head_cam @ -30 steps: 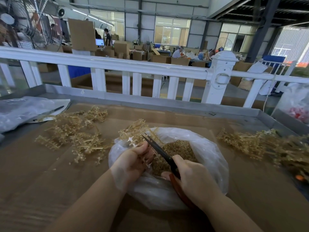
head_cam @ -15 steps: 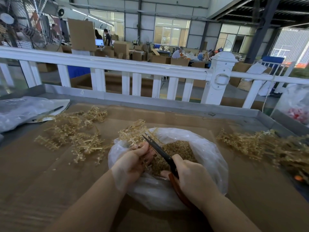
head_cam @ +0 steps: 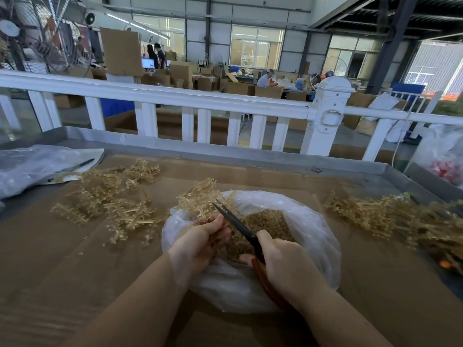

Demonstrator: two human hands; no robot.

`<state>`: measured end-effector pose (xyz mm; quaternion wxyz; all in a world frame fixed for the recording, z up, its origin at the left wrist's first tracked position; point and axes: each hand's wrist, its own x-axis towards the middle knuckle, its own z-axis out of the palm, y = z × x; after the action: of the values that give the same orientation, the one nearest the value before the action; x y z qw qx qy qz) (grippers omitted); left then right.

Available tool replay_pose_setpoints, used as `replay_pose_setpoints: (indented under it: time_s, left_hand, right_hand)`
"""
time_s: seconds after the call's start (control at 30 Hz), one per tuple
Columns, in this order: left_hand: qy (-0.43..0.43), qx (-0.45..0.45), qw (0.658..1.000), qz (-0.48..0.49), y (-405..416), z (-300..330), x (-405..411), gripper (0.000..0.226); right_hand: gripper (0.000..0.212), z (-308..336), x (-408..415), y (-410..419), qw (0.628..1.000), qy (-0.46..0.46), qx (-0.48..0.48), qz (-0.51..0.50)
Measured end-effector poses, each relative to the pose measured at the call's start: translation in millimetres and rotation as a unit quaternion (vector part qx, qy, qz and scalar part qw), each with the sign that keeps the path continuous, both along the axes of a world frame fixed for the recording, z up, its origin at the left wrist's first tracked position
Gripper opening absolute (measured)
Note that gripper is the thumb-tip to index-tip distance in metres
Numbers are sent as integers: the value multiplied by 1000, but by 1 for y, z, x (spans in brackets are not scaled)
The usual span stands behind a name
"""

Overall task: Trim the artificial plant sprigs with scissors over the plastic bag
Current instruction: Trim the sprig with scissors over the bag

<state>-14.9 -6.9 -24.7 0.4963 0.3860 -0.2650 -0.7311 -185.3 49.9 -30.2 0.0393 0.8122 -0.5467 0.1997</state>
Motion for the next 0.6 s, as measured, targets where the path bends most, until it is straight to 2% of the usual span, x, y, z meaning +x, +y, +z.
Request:
replay_pose_setpoints:
  time_s: [0.6]
  left_hand:
    - [8, -15, 1000, 0, 0, -5, 1, 10]
  right_hand:
    - [39, -3, 0, -3, 1000, 11, -11, -3]
